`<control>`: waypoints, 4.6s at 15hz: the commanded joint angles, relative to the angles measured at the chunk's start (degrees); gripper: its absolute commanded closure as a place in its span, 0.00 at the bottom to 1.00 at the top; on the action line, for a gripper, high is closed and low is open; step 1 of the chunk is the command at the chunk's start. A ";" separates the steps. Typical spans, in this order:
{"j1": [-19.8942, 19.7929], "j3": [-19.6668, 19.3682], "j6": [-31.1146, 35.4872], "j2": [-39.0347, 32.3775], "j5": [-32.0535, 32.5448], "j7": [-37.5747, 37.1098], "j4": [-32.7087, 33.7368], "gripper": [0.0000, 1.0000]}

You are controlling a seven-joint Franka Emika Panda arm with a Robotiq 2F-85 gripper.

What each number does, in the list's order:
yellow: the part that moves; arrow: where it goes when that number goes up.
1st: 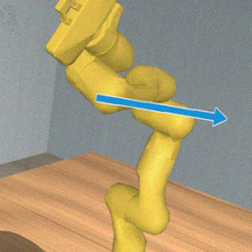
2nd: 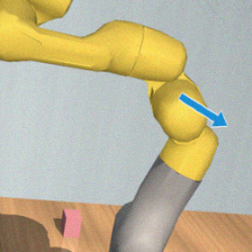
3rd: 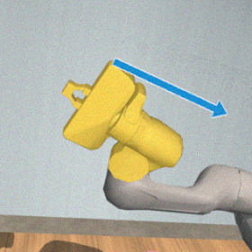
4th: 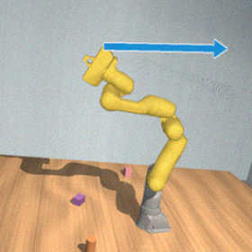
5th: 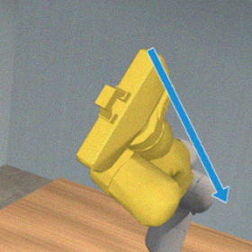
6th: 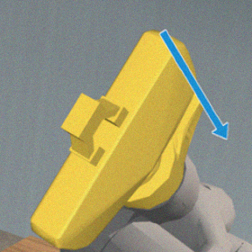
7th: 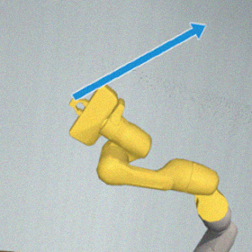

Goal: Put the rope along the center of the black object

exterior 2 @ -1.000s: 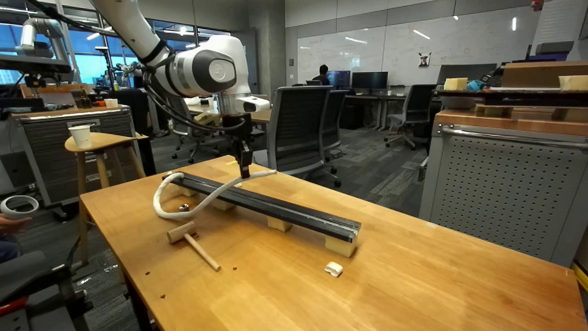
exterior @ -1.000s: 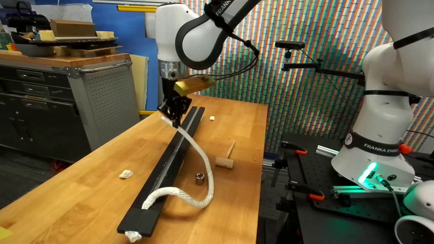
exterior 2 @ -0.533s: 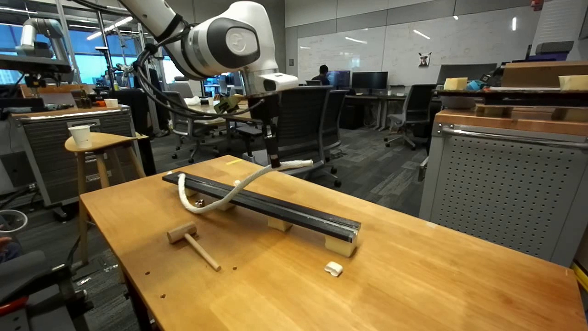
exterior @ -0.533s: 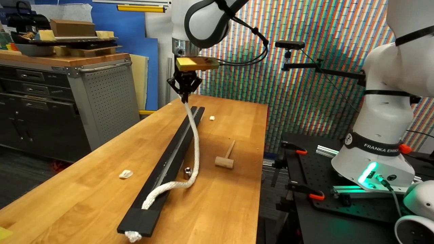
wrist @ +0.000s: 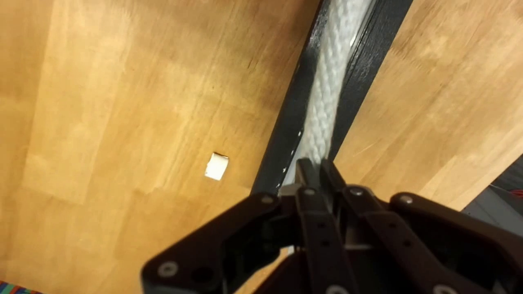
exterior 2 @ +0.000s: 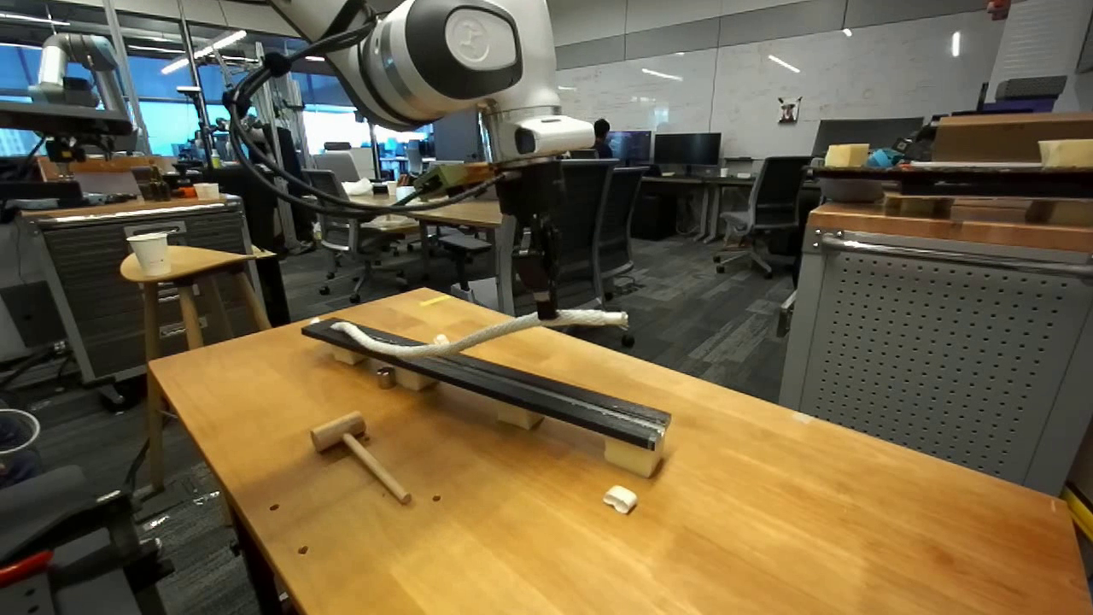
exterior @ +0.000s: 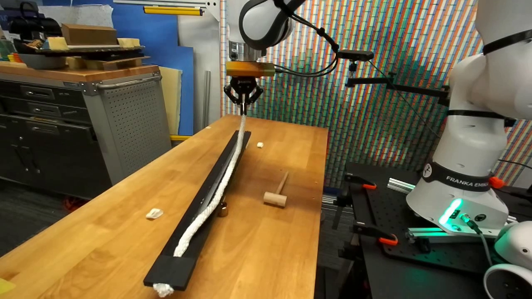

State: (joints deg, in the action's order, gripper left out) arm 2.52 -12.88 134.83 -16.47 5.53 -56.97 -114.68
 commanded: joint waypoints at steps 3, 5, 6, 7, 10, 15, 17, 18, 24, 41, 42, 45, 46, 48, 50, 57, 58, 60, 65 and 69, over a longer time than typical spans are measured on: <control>-1.03 0.60 -1.37 0.10 1.24 -5.71 -0.30 0.98; -0.71 0.82 -1.01 -1.24 1.69 -6.75 0.25 0.98; -0.52 0.92 -0.88 -1.91 1.99 -7.28 0.51 0.98; -0.35 1.03 -0.78 -2.85 2.32 -7.84 1.02 0.98; 0.23 0.79 -1.14 -5.40 3.25 -10.27 3.08 0.98; -0.41 -0.75 -1.92 -8.72 4.02 -14.74 7.34 0.98; -1.00 -1.37 -2.14 -9.85 3.93 -15.80 8.64 0.98; -1.36 -1.51 -2.06 -10.32 3.72 -15.84 8.97 0.98; -2.38 0.20 0.68 -10.47 1.69 -13.19 6.78 0.98; -1.50 -0.53 1.85 -18.24 2.33 -14.08 10.35 0.98; -1.47 -0.67 1.80 -18.57 2.36 -14.19 10.95 0.98; -1.54 -0.56 1.60 -19.30 2.04 -14.06 12.57 0.98; -1.47 -0.54 1.51 -19.62 2.05 -14.11 13.17 0.98; -1.30 -0.60 1.45 -20.27 2.17 -14.19 14.20 0.98; -1.16 -0.76 1.37 -21.01 2.27 -14.45 15.13 0.98; -0.55 -2.65 1.08 -22.99 3.38 -16.38 16.81 0.98; -0.55 -2.85 1.16 -22.93 3.43 -16.69 16.70 0.98; -0.51 -3.08 1.33 -22.71 3.53 -17.36 16.34 0.98; -0.59 -3.24 1.99 -21.56 3.46 -18.85 14.13 0.98; -0.63 -3.05 1.97 -21.72 3.59 -19.18 14.12 0.98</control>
State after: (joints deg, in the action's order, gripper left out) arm 1.25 -14.43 136.42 -37.54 8.07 -74.88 -100.49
